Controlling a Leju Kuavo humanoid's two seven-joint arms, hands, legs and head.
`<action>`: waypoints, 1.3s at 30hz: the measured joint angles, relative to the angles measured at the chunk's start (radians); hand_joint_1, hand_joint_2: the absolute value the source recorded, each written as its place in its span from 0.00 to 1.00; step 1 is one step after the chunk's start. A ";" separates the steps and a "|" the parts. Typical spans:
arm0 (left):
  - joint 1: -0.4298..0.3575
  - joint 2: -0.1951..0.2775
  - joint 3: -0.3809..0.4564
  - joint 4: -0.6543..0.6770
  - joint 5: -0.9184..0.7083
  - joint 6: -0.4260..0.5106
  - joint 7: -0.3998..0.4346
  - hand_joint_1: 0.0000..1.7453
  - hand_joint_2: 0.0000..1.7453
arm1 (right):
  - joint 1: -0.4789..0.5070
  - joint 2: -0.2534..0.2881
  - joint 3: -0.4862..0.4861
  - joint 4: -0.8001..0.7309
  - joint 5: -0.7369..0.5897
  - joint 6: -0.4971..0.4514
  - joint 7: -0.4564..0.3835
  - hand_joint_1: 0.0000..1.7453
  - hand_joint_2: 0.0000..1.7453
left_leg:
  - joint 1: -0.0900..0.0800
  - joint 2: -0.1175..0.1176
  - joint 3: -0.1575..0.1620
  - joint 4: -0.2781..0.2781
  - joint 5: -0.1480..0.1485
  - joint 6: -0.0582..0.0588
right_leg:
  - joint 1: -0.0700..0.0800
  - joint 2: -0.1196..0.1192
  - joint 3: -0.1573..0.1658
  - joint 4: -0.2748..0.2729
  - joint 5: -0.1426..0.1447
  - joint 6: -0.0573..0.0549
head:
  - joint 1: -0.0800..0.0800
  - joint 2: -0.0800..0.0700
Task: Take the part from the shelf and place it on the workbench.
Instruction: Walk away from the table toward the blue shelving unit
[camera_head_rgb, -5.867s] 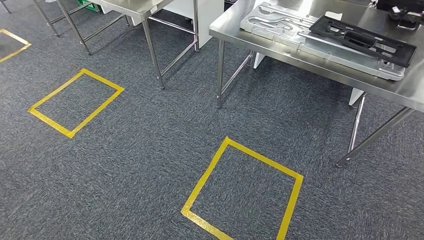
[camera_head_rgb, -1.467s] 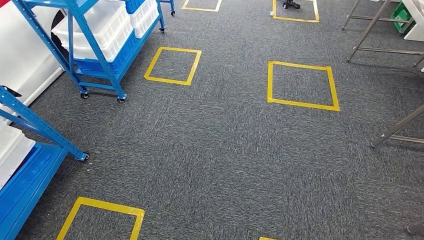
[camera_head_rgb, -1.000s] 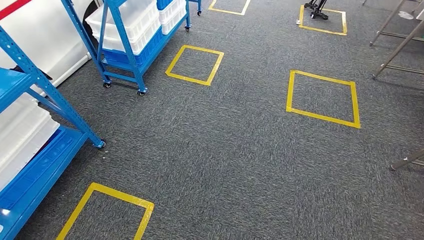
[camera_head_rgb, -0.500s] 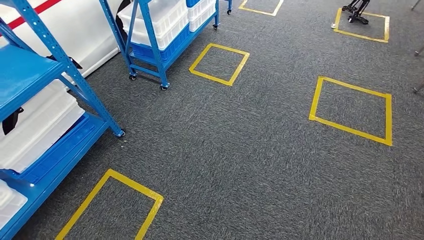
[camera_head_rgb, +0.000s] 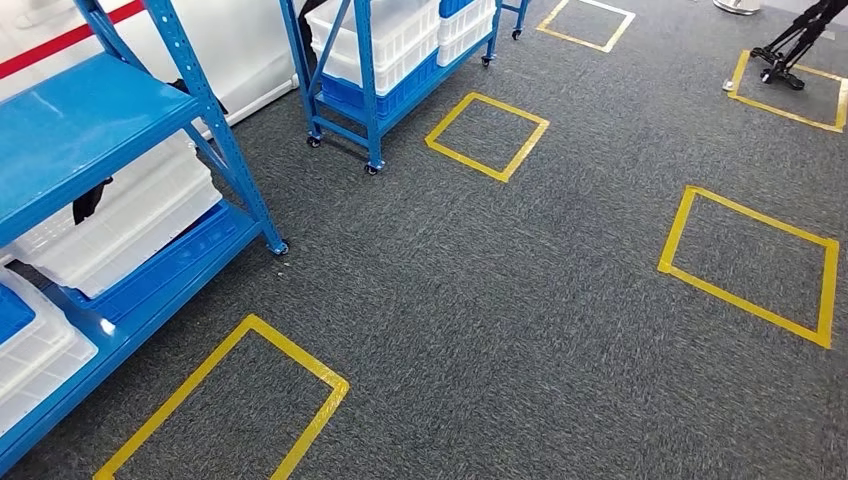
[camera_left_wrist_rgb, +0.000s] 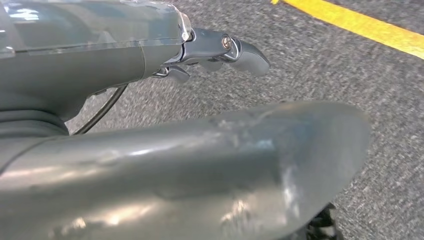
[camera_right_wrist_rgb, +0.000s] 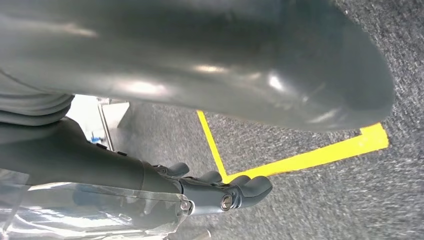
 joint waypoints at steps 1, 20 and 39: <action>0.001 0.000 0.000 0.000 0.000 0.000 0.002 0.00 0.00 | 0.001 0.000 0.001 0.000 0.001 0.000 0.000 0.00 0.00 | 0.000 -0.012 0.001 0.002 -0.001 -0.002 | -0.002 0.005 0.020 -0.051 0.039 0.000 | 0.000 0.000; -0.003 0.000 0.008 0.000 0.016 0.009 0.021 0.00 0.00 | 0.005 0.001 0.010 0.002 0.010 0.006 0.012 0.00 0.00 | -0.006 0.095 -0.014 0.034 -0.018 -0.040 | 0.007 -0.082 0.128 -0.260 0.108 -0.038 | -0.006 0.000; -0.002 -0.007 0.010 0.000 0.009 0.015 0.034 0.00 0.00 | -0.002 0.001 0.012 0.003 0.014 0.006 0.011 0.00 0.00 | 0.001 -0.048 -0.020 0.030 -0.017 -0.046 | -0.006 0.033 0.108 -0.259 0.131 -0.032 | -0.003 0.000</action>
